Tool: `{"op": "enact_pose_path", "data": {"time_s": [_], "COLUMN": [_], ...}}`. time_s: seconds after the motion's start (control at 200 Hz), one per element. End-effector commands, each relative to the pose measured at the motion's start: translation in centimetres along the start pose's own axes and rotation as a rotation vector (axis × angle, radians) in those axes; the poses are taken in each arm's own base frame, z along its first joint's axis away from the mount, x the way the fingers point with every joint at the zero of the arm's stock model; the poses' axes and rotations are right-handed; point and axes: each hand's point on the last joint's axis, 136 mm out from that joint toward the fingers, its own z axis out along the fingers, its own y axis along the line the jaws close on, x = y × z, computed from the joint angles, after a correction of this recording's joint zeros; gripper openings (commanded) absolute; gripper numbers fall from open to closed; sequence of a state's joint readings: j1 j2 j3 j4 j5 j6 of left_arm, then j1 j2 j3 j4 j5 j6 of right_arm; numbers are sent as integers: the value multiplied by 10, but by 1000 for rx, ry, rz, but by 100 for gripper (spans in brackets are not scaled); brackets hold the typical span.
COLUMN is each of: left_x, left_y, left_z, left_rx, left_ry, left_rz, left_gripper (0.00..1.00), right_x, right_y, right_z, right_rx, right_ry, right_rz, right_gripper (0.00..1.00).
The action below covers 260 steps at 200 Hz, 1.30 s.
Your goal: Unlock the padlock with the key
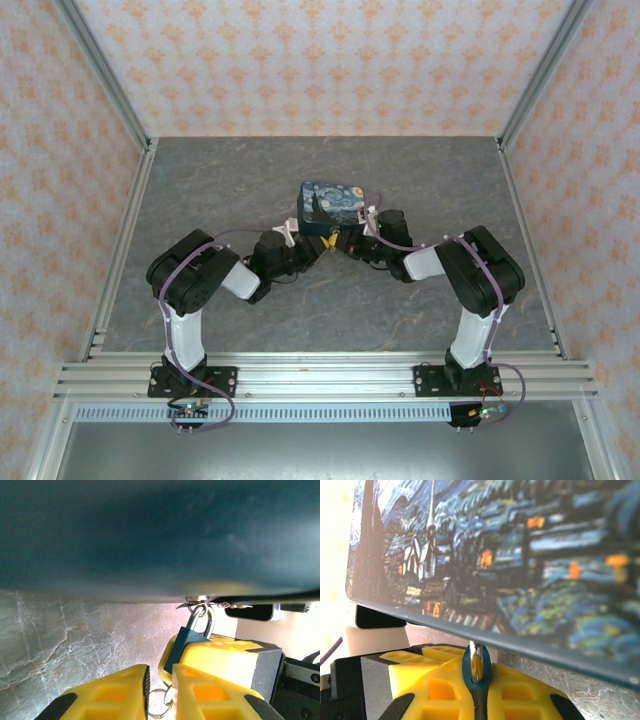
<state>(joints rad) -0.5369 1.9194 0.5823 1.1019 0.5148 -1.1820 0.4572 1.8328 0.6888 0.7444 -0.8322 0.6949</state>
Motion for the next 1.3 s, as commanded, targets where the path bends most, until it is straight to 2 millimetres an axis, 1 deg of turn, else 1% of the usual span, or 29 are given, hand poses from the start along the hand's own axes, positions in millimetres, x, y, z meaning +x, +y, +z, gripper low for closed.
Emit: {"op": "enact_pose_path", "data": {"time_s": [0.0,0.245,0.255,0.275,0.46,0.586,0.691,0.961,1.081,1.131,1.221,1.296], "left_x": [1,3,5,5,5,9,13,10,8,8,8,9], "left_y": [-22,-32,-24,-22,-28,-33,-32,-35,-36,-36,-35,-30], "left_z": [-3,0,3,4,8,9,9,15,17,19,20,19], "left_rx": [81,109,90,87,106,124,120,123,117,115,107,77], "left_ry": [-18,-15,-7,-6,-1,5,11,7,5,8,14,20], "left_rz": [27,33,26,25,26,33,34,34,31,31,31,28], "left_gripper": [21,20,20,20,19,19,19,17,12,6,0,0], "right_x": [0,-1,-1,-1,0,1,1,4,5,6,7,6], "right_y": [7,10,10,10,7,6,7,5,4,3,2,2], "right_z": [6,7,7,6,7,8,8,7,7,6,5,4], "right_rx": [-42,-56,-56,-55,-51,-50,-51,-48,-43,-38,-26,-11], "right_ry": [21,22,21,23,25,28,27,35,40,42,46,43], "right_rz": [24,31,31,31,35,37,33,31,25,23,19,12], "right_gripper": [0,0,0,0,0,0,0,0,0,0,0,0]}}
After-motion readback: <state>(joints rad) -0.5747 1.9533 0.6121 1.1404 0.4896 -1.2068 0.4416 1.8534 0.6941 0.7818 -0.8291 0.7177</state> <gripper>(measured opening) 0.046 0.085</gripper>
